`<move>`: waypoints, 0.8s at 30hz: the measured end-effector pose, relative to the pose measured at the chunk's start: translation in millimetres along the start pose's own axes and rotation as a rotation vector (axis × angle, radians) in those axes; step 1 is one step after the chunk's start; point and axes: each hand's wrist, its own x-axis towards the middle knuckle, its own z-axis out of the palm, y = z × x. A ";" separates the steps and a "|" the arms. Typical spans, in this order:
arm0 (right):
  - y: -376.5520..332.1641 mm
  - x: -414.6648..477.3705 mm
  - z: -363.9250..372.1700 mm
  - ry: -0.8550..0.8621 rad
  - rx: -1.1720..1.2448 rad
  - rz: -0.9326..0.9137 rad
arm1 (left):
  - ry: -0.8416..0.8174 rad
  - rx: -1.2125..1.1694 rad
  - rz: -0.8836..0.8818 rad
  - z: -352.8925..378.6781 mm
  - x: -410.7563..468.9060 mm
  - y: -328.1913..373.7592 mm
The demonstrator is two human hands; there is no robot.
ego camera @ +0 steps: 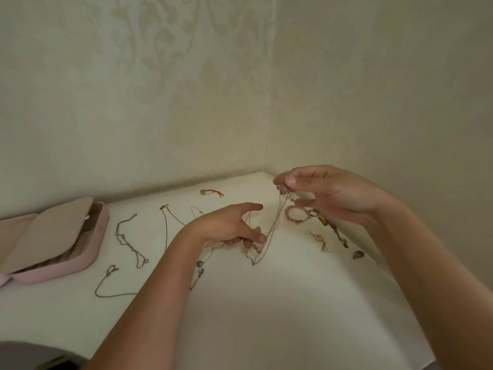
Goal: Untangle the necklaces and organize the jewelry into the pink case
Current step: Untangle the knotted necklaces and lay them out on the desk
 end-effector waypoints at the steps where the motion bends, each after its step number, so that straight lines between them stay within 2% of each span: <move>1: -0.4 -1.5 -0.8 0.038 -0.031 0.040 | 0.001 0.012 0.007 -0.8 -1.1 0.6; 4: 0.2 -10.9 0.6 0.131 -0.152 0.127 | 0.022 0.046 0.036 -4.9 -5.6 1.3; 6: 2.6 -19.2 0.8 0.203 -0.115 0.117 | 0.044 0.090 0.044 -8.5 -8.8 0.2; 8: 5.2 -28.6 0.6 0.251 0.102 0.041 | 0.043 0.131 0.042 -10.9 -11.6 -1.2; 10: 4.2 -39.1 0.2 0.268 0.431 -0.070 | 0.028 0.154 0.045 -12.8 -14.1 -1.4; 12: 3.5 -49.1 -2.1 0.310 0.575 -0.122 | 0.021 0.155 0.057 -16.2 -17.3 -1.5; 16: 4.8 -69.3 -9.5 0.389 0.262 -0.037 | 0.017 0.115 0.104 -23.6 -25.1 -3.2; 22: 13.3 -87.6 -16.1 0.538 -0.306 0.270 | -0.056 -0.021 0.191 -29.4 -35.6 -1.9; 24: 16.9 -89.8 -18.5 0.514 -0.507 0.384 | -0.073 -0.057 0.214 -31.0 -36.5 -2.8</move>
